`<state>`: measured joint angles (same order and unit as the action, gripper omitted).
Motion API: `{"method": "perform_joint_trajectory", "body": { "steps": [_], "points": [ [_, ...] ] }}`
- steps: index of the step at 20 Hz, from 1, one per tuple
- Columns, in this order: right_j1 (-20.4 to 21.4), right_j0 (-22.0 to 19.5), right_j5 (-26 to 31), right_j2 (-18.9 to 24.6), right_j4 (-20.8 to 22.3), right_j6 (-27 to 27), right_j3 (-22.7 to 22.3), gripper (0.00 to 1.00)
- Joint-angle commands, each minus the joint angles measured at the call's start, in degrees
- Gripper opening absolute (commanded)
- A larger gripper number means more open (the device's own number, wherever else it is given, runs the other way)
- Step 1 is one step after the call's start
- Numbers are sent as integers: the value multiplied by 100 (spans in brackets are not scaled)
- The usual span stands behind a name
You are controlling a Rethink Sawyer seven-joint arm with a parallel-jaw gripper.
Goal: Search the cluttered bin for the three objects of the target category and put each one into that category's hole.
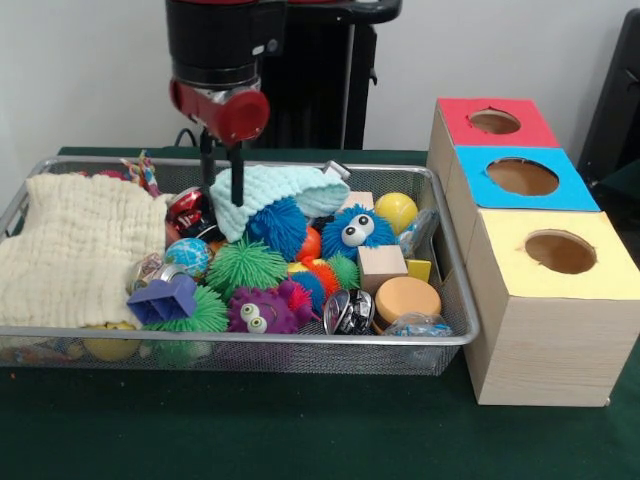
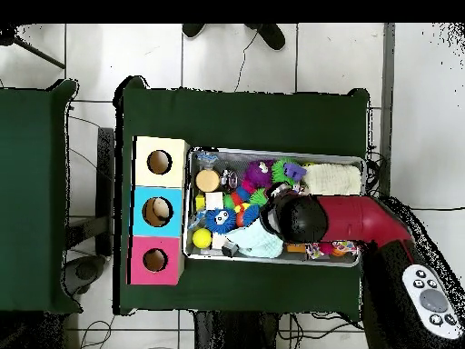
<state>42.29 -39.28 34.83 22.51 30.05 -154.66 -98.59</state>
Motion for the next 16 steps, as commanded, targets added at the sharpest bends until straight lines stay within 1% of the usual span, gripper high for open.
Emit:
{"method": "perform_joint_trajectory", "body": {
  "steps": [1,4,5,7,12,16],
  "points": [
    [-641,-259,1157,595,355,2400,1405,100],
    [-590,-343,1223,686,365,2519,1383,100],
    [-637,-403,1295,740,350,2643,1488,100],
    [-677,-485,1277,796,334,2756,1516,100],
    [-698,-654,898,730,499,2811,1321,100],
    [-706,-896,485,672,723,2945,1087,100]
  ]
}}
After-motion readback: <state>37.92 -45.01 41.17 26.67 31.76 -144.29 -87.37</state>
